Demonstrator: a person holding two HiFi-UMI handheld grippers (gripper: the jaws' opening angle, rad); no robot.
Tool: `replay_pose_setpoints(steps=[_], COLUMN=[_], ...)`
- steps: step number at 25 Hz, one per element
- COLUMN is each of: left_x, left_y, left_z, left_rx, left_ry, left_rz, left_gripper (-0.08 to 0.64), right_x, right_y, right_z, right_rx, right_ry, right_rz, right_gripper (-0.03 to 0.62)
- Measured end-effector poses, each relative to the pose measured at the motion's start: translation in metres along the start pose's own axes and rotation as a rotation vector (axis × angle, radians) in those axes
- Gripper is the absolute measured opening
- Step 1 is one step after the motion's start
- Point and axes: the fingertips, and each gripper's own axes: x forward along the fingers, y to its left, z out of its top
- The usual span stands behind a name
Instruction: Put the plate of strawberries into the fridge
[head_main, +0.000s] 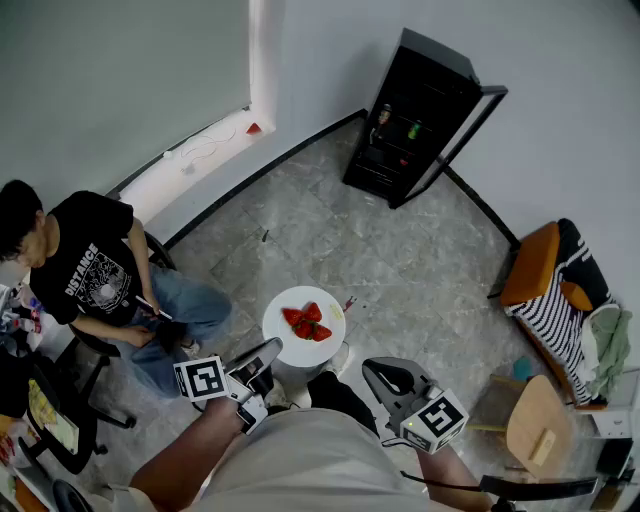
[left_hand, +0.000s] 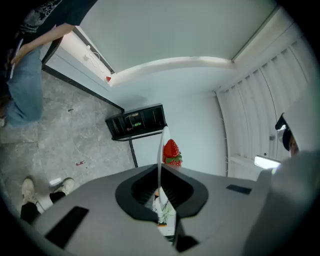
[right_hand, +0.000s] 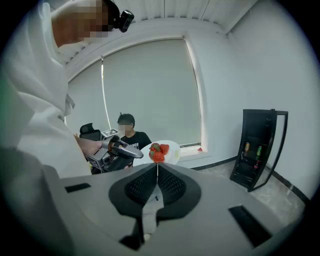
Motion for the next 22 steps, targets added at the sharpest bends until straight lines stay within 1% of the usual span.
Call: replay_pose_setpoints(steps=[2, 5, 7, 8, 10, 11, 13, 14, 17, 20, 22], left_x=[0.011, 0.026, 0.041, 0.052, 0.077, 0.087, 0.106, 0.115, 0.146, 0.18, 0.203], left_y=[0.0, -0.002, -0.001, -0.002, -0.007, -0.008, -0.006, -0.006, -0.01, -0.016, -0.019], left_z=[0.0, 0.0, 0.005, 0.008, 0.01, 0.012, 0.019, 0.022, 0.032, 0.038, 0.041], left_rx=[-0.01, -0.054, -0.024, -0.03, -0.095, -0.096, -0.03, -0.014, -0.007, -0.002, 0.008], left_ry=[0.001, -0.002, 0.006, 0.005, -0.007, -0.006, 0.011, 0.015, 0.011, 0.017, 0.028], left_rz=[-0.006, -0.02, -0.009, -0.01, -0.023, -0.019, 0.005, 0.01, 0.02, 0.026, 0.031], left_gripper=[0.02, 0.02, 0.02, 0.02, 0.02, 0.02, 0.02, 0.02, 0.02, 0.02, 0.02], right_x=[-0.003, -0.005, -0.007, -0.008, -0.01, -0.01, -0.011, -0.012, -0.016, -0.025, -0.035], right_y=[-0.011, -0.024, -0.039, -0.05, -0.074, -0.085, -0.107, -0.119, -0.149, -0.176, -0.196], right_z=[0.0, -0.001, -0.002, -0.002, 0.0, 0.001, 0.003, 0.004, 0.01, 0.014, 0.016], right_rx=[0.023, 0.034, 0.031, 0.034, 0.039, 0.039, 0.028, 0.02, 0.003, 0.007, 0.007], right_ry=[-0.015, -0.025, -0.026, -0.026, -0.027, -0.029, -0.029, -0.029, -0.043, -0.054, -0.069], right_rz=[-0.003, -0.01, -0.014, -0.013, -0.01, -0.009, -0.011, -0.013, -0.003, 0.017, 0.009], right_gripper=[0.018, 0.018, 0.018, 0.018, 0.018, 0.018, 0.018, 0.018, 0.02, 0.02, 0.021])
